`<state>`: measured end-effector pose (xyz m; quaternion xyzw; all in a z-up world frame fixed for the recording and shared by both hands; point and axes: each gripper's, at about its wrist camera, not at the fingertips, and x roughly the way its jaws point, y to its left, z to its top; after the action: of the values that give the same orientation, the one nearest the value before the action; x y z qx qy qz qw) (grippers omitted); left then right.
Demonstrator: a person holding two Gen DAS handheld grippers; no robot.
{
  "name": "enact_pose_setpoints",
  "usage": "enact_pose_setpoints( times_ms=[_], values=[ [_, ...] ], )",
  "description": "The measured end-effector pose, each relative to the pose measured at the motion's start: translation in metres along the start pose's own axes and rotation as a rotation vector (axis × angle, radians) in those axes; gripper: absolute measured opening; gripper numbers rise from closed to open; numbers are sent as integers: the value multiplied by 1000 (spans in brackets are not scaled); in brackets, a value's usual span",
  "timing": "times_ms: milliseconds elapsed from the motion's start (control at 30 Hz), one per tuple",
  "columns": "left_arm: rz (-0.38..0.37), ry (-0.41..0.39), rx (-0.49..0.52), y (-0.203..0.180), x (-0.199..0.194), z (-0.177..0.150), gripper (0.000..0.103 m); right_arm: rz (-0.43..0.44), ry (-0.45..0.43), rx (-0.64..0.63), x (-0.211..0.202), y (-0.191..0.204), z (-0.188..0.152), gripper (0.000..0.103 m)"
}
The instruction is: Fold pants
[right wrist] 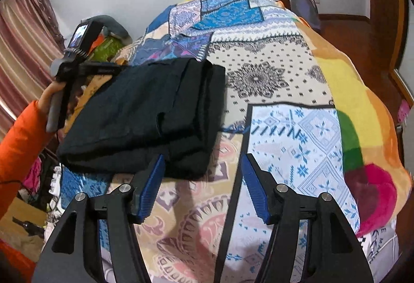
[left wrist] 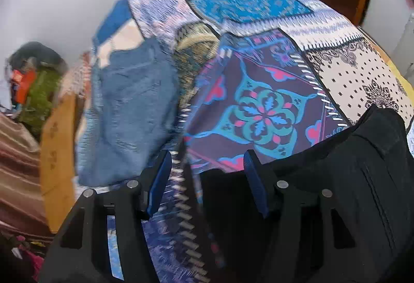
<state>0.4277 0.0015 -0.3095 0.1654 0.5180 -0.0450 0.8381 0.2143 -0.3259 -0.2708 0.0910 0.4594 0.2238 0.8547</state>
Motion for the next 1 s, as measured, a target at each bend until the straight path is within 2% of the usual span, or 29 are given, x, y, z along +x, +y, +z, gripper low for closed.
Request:
enact_pose_setpoints(
  times_ms=[67,167,400,667,867,1000],
  values=[
    [-51,36,10,-3,10,-2,57,0,12,4,4,-2,-2,60],
    [-78,47,41,-6,13,-12,57,6,23,-2,11,-4,-1,62],
    [-119,56,-44,18,-1,-44,58,-25,30,-33,29,-13,16,62],
    [-168,62,-113,25,-47,-120,59,-99,-8,-28,38,-28,46,62],
    [-183,40,-155,6,-76,-157,59,-92,-56,-38,19,-20,50,63],
    [-111,-7,-123,-4,-97,-160,59,-90,-69,-65,9,-10,50,63]
  ],
)
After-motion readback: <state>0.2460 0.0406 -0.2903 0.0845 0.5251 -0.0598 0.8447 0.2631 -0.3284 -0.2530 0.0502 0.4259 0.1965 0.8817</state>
